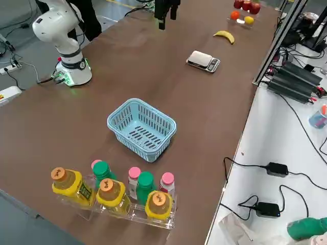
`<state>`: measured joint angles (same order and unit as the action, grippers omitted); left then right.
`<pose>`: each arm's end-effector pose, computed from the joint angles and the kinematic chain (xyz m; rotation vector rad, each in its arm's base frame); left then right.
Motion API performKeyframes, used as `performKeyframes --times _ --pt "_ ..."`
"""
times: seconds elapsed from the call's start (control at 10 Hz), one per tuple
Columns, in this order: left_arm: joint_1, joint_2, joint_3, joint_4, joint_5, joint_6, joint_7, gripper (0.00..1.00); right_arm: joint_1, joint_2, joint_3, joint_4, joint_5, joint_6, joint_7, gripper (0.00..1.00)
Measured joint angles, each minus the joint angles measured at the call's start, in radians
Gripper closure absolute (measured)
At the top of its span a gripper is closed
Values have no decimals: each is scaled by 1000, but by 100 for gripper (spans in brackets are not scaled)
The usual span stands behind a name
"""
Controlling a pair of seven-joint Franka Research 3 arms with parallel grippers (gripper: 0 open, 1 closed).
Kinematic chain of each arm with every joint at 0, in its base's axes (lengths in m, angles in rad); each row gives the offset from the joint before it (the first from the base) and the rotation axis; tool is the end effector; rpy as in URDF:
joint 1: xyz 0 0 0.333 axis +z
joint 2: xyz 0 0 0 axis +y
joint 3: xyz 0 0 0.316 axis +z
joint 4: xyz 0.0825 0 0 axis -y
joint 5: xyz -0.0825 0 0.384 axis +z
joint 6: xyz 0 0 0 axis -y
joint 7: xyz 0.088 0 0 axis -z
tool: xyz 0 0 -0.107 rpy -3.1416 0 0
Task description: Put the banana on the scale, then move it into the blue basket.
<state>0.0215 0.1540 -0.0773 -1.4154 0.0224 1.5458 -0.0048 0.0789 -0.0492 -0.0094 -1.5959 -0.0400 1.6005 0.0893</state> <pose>0.5986 -0.0272 0.6068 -3.1292 0.0781 0.0357 0.5414 0.0334 0.6424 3.1050 -0.0306 0.0882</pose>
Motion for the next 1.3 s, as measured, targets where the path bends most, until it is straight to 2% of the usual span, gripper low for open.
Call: performKeyframes --times 0.4,0.6,0.8,1.1,1.3 --pt "-53 161 -7 -46 0 138 -107 0 0 0 -1 0 0 -12 0 0" --pt "-91 202 -9 -145 5 268 -113 0 0 0 -1 1 0 -16 0 0" --pt "-123 278 -9 -235 8 429 -123 3 0 0 -1 1 0 -17 0 0" --pt "-142 423 -10 -246 95 550 -150 8 0 0 0 1 1 -17 0 0" --pt "-141 486 -9 -246 104 633 -168 9 0 0 0 1 1 -17 0 0"
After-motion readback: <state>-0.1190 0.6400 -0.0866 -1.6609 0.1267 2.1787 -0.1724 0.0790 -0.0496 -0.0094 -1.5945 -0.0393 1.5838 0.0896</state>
